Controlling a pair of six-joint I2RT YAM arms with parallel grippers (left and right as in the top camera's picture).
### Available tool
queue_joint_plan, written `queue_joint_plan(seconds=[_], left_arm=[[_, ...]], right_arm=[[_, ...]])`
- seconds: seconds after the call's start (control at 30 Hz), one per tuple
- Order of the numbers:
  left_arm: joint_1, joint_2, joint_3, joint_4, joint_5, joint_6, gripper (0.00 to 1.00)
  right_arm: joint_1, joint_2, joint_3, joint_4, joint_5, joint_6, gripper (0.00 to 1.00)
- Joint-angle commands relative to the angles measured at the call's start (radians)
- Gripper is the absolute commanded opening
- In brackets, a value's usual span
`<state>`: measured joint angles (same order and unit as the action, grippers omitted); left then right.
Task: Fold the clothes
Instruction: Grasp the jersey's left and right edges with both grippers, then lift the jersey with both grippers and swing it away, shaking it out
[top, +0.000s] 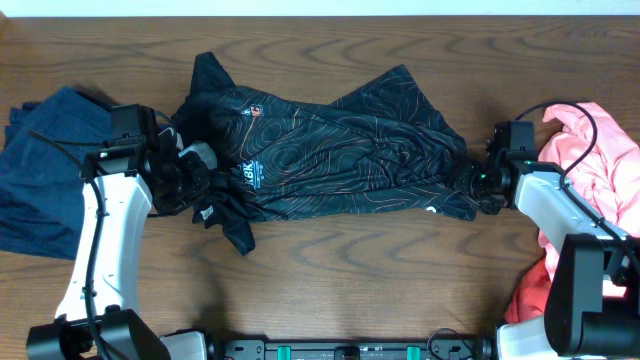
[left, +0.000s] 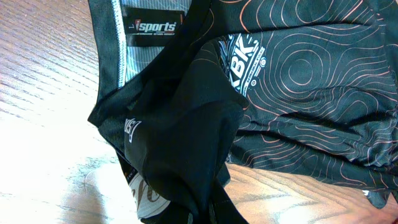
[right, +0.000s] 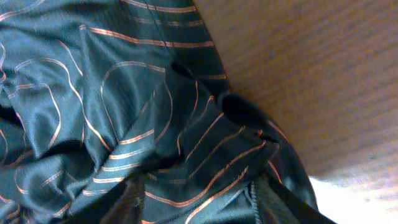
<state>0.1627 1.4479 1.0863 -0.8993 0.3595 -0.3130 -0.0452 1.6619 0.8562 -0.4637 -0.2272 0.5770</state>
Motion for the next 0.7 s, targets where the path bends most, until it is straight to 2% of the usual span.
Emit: queue_joint_plan(seconds=[0.0, 0.2, 0.23, 0.4, 0.53, 0.67], left_arm=[[0.004, 0.003, -0.005, 0.0, -0.012, 0.013, 0.06], [0.004, 0.003, -0.005, 0.0, -0.012, 0.013, 0.06], [0.004, 0.003, -0.005, 0.0, -0.012, 0.013, 0.06], [0.004, -0.001, -0.002, 0.007, 0.011, 0.014, 0.06], [0.004, -0.016, 0.04, 0.014, 0.158, 0.058, 0.06], [0.005, -0.061, 0.134, -0.016, 0.228, 0.09, 0.06]], right_arm=[[0.015, 0.021, -0.003, 0.017, 0.015, 0.03, 0.48], [0.014, 0.025, -0.002, 0.022, 0.021, 0.036, 0.05], [0.014, 0.025, -0.001, 0.016, 0.021, 0.036, 0.01], [-0.001, -0.016, 0.044, -0.093, 0.021, 0.015, 0.04], [-0.015, -0.101, 0.159, -0.218, 0.023, -0.08, 0.08], [-0.027, -0.191, 0.325, -0.391, 0.076, -0.159, 0.03]])
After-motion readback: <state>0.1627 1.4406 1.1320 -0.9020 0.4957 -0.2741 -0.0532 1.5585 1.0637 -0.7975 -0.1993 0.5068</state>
